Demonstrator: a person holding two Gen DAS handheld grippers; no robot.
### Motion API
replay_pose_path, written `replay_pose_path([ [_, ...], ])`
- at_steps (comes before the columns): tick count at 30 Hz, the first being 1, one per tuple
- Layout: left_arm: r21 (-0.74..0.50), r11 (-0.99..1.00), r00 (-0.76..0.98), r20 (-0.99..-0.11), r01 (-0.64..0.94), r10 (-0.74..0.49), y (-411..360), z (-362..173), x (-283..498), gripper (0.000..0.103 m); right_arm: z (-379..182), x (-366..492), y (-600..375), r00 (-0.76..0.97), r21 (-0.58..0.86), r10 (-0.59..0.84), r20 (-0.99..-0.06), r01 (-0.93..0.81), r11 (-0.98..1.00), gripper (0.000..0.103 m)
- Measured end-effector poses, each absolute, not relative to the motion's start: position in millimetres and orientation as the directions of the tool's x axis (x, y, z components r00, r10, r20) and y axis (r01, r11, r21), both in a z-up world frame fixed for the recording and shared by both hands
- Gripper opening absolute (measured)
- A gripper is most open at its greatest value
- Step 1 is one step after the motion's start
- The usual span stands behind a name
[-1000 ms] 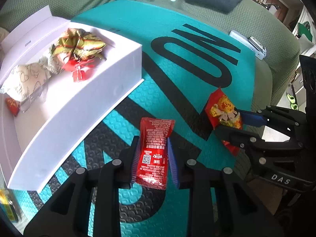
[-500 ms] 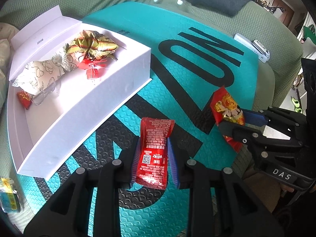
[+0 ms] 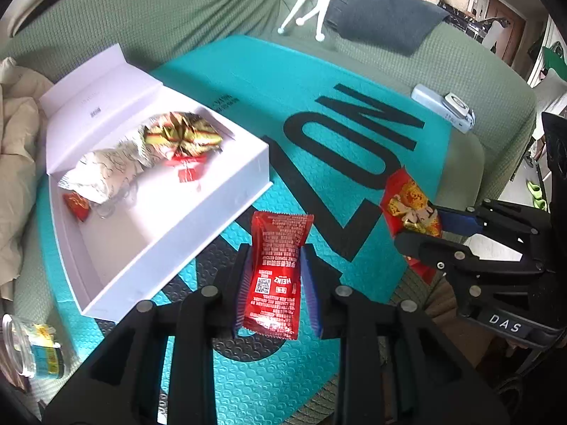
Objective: Organize objects
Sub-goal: 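Lift the cake packet with the right tool while the left tool lifts the sauce packet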
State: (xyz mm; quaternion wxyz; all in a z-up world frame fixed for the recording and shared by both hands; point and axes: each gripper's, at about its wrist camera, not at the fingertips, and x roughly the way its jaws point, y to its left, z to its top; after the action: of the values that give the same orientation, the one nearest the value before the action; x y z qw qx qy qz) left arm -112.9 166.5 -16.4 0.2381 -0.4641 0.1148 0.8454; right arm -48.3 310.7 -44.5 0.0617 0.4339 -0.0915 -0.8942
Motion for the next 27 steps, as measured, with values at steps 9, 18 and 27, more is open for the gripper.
replay_pose_path([
  [9,-0.007,-0.879,-0.521,-0.804,-0.476,0.288,152.4,15.0,-105.2,0.026,-10.0,-47.9,297.1,-0.647,0.176,-0.181,-0.741,0.073,-0.982,0.035],
  [18,-0.002,-0.920,-0.552,-0.799,-0.393,0.238,113.0,21.0,-96.5,0.026,6.8,-55.9,258.3,-0.648,0.147,-0.230,-0.726,0.180,-0.973,0.035],
  [27,-0.007,-0.955,-0.575,-0.797,-0.295,0.184,66.3,19.4,-78.8,0.026,10.3,-59.6,209.4,-0.616,0.149,-0.312,-0.724,0.301,-0.942,0.035],
])
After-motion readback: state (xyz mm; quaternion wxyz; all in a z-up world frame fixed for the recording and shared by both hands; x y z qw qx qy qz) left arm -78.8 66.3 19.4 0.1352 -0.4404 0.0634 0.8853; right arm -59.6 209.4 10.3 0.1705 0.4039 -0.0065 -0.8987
